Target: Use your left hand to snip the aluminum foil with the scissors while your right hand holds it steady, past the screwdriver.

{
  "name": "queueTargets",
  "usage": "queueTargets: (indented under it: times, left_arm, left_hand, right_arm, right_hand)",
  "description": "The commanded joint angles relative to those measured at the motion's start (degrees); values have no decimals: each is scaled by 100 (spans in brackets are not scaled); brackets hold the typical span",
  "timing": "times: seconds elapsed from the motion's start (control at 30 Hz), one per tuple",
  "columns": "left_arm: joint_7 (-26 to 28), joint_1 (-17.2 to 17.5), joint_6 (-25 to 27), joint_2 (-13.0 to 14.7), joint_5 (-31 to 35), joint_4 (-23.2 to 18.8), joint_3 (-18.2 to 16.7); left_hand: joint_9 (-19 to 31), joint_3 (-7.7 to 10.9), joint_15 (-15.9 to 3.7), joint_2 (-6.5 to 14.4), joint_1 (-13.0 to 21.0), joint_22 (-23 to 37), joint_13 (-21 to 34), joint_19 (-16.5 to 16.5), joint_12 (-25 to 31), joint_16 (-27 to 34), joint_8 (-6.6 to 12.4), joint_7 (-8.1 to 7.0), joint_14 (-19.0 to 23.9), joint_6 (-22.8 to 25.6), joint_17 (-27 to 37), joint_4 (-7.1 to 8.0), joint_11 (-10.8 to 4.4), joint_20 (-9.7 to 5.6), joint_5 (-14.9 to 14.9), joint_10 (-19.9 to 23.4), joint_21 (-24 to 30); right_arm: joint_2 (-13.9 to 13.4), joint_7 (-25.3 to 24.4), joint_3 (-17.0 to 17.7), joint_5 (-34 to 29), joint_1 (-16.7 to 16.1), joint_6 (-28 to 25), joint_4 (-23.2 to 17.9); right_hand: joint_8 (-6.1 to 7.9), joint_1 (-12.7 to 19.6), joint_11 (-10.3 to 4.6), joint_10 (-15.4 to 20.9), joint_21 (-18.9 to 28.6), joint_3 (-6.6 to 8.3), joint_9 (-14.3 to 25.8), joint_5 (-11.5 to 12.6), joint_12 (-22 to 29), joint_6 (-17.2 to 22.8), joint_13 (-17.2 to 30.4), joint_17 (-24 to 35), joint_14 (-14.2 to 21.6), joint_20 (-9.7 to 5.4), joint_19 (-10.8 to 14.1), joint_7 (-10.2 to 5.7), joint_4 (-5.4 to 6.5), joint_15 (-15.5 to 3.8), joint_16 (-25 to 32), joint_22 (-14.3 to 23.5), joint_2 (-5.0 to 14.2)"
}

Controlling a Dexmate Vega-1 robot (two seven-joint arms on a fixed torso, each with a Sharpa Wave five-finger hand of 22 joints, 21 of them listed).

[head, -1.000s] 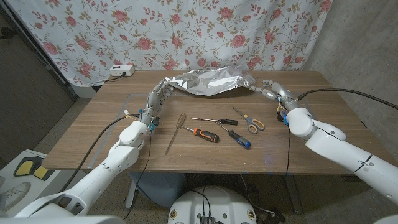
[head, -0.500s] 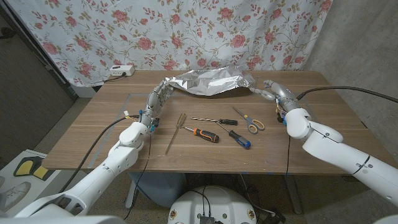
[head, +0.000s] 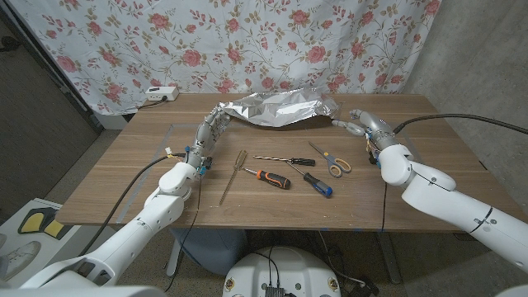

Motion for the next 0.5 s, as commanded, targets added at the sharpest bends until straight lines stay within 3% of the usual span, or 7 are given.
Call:
queueTargets:
  times: [0.03, 0.5]
  left_arm:
    - [12, 10, 81, 15, 14, -70, 22]
    - [11, 45, 141, 15, 4, -115, 52]
  left_hand:
    - [18, -10, -1, 11, 49, 31, 14, -36, 40, 20, 25, 3, -62, 38, 30, 7, -15, 7, 14, -7, -29]
    - [17, -22, 2, 15, 48, 32, 14, -45, 40, 19, 18, 13, -71, 30, 31, 9, -3, 11, 13, -10, -31]
  right_arm:
    - [-51, -228, 108, -85, -239, 157, 5]
    - [36, -182, -187, -470, -173, -298, -145]
  right_hand:
    - [83, 106, -14, 337, -26, -37, 8, -9, 85, 295, -12, 32, 193, -43, 187, -28, -7, -69, 72, 26, 10]
    - [208, 199, -76, 856, -71, -81, 15, -9, 166, 806, -50, 41, 442, -151, 363, -149, -6, -208, 138, 36, 35]
